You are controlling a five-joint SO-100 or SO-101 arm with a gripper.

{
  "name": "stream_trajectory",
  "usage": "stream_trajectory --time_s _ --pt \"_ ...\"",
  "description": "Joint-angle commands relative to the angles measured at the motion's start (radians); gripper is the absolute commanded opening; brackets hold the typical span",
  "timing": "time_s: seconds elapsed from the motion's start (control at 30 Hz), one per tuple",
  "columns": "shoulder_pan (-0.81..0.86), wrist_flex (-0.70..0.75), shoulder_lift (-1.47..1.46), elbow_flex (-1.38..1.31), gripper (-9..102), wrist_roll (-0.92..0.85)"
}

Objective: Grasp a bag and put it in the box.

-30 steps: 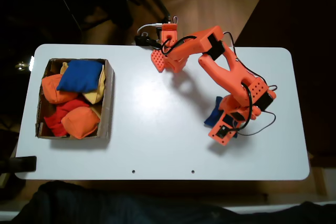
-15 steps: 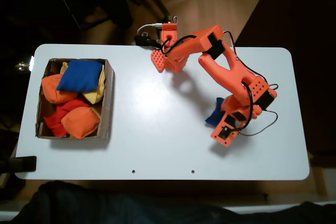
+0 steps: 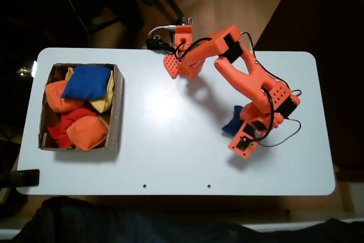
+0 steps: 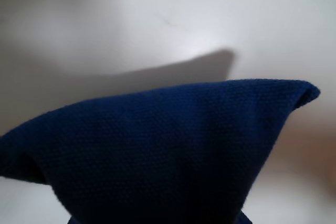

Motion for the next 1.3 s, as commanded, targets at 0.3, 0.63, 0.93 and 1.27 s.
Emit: stream_trajectory --time_s 0.3,0.63,0.93,1.27 --pt "0.032 -0.005 0.123 0.034 3 0.009" --pt "0.044 -0.023 0.198 0.026 0 0.018" --pt "0.052 -0.026 0.252 -0.031 0 0.034" --pt "0.055 0.038 0.353 -0.189 0 0.084"
